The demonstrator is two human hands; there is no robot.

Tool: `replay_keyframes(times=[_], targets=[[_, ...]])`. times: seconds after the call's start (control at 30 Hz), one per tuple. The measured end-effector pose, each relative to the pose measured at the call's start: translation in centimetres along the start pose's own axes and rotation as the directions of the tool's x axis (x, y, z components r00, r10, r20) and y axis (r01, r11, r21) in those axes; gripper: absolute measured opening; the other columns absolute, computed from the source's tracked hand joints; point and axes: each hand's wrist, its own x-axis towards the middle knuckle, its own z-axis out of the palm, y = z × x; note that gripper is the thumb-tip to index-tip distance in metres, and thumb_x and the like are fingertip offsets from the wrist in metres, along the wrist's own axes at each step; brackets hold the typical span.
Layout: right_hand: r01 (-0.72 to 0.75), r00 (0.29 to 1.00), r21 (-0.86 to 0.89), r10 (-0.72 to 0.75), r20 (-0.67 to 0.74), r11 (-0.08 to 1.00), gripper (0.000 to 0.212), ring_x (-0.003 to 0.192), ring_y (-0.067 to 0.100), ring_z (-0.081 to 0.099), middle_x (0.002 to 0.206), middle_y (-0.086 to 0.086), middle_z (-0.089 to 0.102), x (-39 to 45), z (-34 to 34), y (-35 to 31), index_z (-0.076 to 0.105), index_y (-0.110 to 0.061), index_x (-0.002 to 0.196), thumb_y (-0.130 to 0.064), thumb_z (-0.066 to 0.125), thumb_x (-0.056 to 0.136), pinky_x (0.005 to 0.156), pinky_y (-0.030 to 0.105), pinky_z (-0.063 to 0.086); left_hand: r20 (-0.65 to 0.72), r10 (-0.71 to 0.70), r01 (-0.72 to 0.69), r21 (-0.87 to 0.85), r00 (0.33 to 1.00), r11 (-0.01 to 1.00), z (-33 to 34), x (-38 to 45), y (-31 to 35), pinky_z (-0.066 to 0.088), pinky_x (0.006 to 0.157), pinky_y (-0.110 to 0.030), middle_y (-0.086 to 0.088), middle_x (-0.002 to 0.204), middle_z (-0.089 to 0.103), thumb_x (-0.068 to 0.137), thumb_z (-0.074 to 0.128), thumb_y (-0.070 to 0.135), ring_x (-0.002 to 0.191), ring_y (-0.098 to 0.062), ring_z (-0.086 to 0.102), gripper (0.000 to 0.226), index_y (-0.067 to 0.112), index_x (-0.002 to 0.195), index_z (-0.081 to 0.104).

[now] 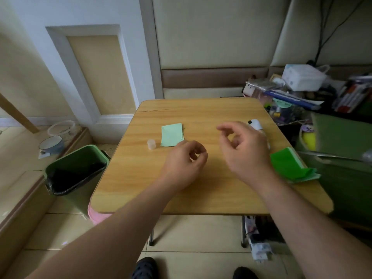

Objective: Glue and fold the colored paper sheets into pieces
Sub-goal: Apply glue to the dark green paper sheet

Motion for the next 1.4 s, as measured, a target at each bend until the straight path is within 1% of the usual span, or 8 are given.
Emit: replay_keyframes(times=[0.13, 0.27, 0.4, 0.53, 0.63, 1.03, 1.23, 1.4], targets=[[-0.243, 0.961, -0.188, 0.208, -0.184, 0.952, 0.017, 0.082, 0.014, 0.060, 0.105, -0.002, 0.067, 0.1, -4.9, 5.5, 0.072, -0.023, 0.110, -0.014, 0.066, 0.096, 0.068, 0.023, 0.047, 0.108, 0.108, -0.111, 0.022, 0.988, 0.994, 3.4, -1.7, 2.3, 0.044, 0.080, -0.017, 0.014, 0.107, 0.051, 0.091, 0.071, 0.033, 0.096, 0.001, 0.055, 0.011, 0.039, 0.099, 0.072], [-0.446, 0.874, -0.554, 0.475, -0.102, 0.703, 0.040, 0.113, 0.040, 0.056, 0.125, 0.014, 0.060, -0.1, -8.5, 11.8, 0.066, -0.022, 0.129, -0.031, 0.068, 0.091, 0.096, 0.047, 0.050, 0.046, 0.048, -0.045, -0.054, 0.998, 0.998, 5.3, -2.5, 3.3, 0.049, 0.098, -0.033, 0.009, 0.124, 0.043, 0.086, 0.072, 0.027, 0.114, -0.008, 0.049, 0.022, 0.039, 0.099, 0.059], [-0.486, 0.757, -0.670, 0.654, -0.001, 0.562, 0.055, 0.125, 0.043, 0.052, 0.137, 0.010, 0.057, -0.3, -8.9, 12.9, 0.059, -0.038, 0.136, -0.060, 0.071, 0.087, 0.103, 0.057, 0.046, 0.152, 0.000, 0.005, -0.034, 0.988, 0.999, 5.7, -2.4, 3.9, 0.041, 0.113, -0.039, 0.003, 0.156, 0.032, 0.087, 0.070, 0.021, 0.139, -0.017, 0.043, 0.026, 0.043, 0.100, 0.062], [-0.525, 0.781, -0.601, 0.622, -0.057, 0.603, 0.023, 0.116, 0.037, 0.057, 0.117, 0.002, 0.066, -0.3, -8.5, 12.4, 0.064, -0.036, 0.102, -0.042, 0.081, 0.088, 0.098, 0.053, 0.043, 0.289, 0.061, -0.112, 0.165, 0.955, 0.980, 5.9, -1.7, 4.5, 0.017, 0.120, -0.030, -0.004, 0.165, 0.028, 0.093, 0.065, 0.027, 0.147, -0.015, 0.022, 0.039, 0.040, 0.130, 0.066], [-0.535, 0.799, -0.516, 0.599, -0.051, 0.669, 0.015, 0.109, 0.035, 0.059, 0.100, -0.002, 0.062, 0.0, -8.5, 12.2, 0.062, -0.036, 0.093, -0.034, 0.077, 0.093, 0.099, 0.051, 0.044, 0.335, 0.088, -0.177, 0.245, 0.938, 0.953, 6.4, -1.1, 4.4, 0.015, 0.120, -0.030, -0.005, 0.160, 0.041, 0.097, 0.061, 0.032, 0.144, -0.018, 0.027, 0.047, 0.036, 0.143, 0.058], [-0.497, 0.863, -0.195, 0.506, -0.007, 0.846, 0.023, 0.118, 0.027, 0.062, 0.130, 0.003, 0.070, -0.1, -8.7, 12.4, 0.076, -0.030, 0.122, -0.029, 0.062, 0.104, 0.094, 0.038, 0.050, 0.162, 0.006, -0.037, 0.188, 0.987, 0.982, 2.9, 0.4, 2.2, 0.040, 0.110, -0.028, 0.001, 0.156, 0.050, 0.098, 0.059, 0.025, 0.137, -0.020, 0.051, 0.039, 0.036, 0.135, 0.067], [-0.390, 0.918, -0.066, 0.382, -0.107, 0.919, 0.018, 0.096, 0.013, 0.062, 0.108, -0.006, 0.069, 0.6, -7.6, 9.9, 0.076, -0.027, 0.116, -0.026, 0.066, 0.102, 0.086, 0.033, 0.050, 0.038, -0.091, 0.080, 0.224, 0.995, 0.971, -1.7, 0.4, -1.6, 0.042, 0.094, -0.023, 0.007, 0.148, 0.057, 0.098, 0.061, 0.025, 0.124, -0.017, 0.059, 0.035, 0.035, 0.131, 0.070], [-0.270, 0.962, -0.023, 0.271, 0.044, 0.963, 0.016, 0.073, -0.005, 0.052, 0.087, -0.024, 0.061, 0.2, -3.4, 6.1, 0.074, -0.033, 0.113, -0.026, 0.072, 0.098, 0.066, 0.020, 0.041, -0.008, -0.155, 0.151, 0.284, 0.988, 0.947, -4.3, -0.1, -3.6, 0.037, 0.082, -0.023, 0.008, 0.149, 0.056, 0.100, 0.060, 0.025, 0.104, -0.014, 0.058, 0.035, 0.036, 0.131, 0.070]])
